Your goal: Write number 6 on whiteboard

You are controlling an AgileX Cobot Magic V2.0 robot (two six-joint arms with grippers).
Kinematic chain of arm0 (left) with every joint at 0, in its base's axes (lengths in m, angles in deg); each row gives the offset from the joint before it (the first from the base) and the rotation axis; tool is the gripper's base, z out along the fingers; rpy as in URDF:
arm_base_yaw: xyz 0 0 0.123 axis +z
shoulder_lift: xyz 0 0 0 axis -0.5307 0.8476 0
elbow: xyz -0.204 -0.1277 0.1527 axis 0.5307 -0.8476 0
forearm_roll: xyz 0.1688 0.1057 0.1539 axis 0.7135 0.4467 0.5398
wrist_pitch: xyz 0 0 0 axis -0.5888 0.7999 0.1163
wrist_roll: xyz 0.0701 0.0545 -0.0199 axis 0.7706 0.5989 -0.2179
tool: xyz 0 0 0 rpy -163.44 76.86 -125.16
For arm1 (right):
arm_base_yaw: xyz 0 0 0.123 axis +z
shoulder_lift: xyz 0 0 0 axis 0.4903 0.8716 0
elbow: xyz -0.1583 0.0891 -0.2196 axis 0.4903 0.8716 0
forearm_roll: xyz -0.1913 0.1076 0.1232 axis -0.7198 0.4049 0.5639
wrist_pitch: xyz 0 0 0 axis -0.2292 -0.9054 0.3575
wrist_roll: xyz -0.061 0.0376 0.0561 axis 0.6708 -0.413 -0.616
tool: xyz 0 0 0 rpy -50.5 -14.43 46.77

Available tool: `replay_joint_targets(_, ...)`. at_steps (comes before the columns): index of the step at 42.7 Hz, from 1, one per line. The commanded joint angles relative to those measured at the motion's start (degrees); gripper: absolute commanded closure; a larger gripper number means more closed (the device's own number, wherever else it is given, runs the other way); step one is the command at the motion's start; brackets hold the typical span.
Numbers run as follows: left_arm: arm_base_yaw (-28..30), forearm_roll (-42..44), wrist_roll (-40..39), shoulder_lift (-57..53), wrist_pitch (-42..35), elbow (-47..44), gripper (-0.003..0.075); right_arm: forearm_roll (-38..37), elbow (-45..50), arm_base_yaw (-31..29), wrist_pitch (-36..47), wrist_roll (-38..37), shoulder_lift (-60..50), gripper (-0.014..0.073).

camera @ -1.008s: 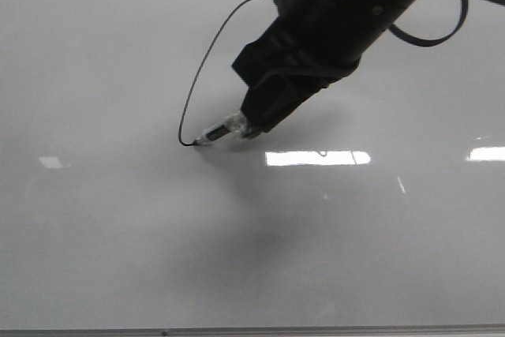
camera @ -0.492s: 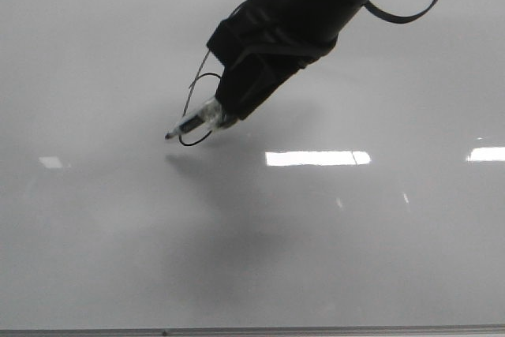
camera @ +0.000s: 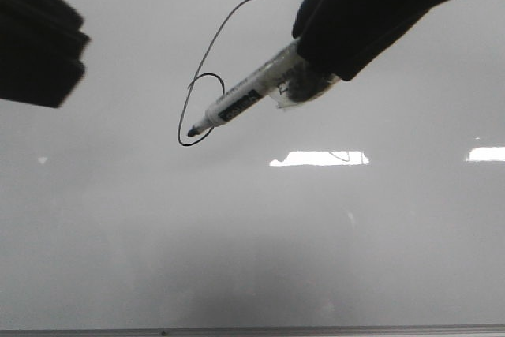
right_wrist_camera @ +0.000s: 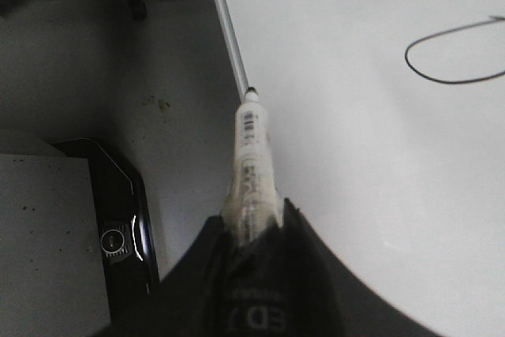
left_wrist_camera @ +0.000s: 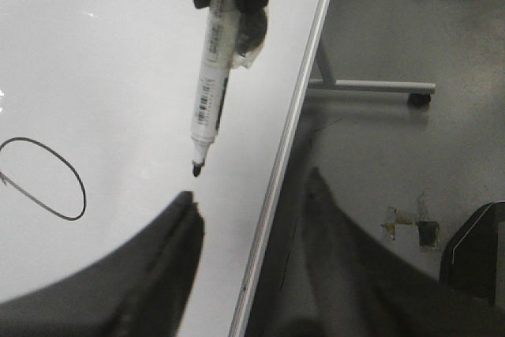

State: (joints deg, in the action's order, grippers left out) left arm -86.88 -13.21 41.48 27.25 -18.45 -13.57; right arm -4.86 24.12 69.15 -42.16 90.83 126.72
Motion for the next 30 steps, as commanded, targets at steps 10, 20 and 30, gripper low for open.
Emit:
replay_joint_targets(10,-2.0,0.2,0.0,11.7,-3.0,9.9,0.0201,0.9,-1.4,5.3,2.2,1.0,-3.7,0.0653)
replay_joint_targets(20,-3.5,0.8,0.0,15.3,-2.9,11.3,0.0344,1.9,-1.4,5.9,3.0,1.0,-3.7,0.0653)
replay_joint_targets(30,-4.3,0.8,0.0,15.2,-2.9,11.3,0.0475,1.9,-1.4,5.9,2.9,1.0,-3.7,0.0653)
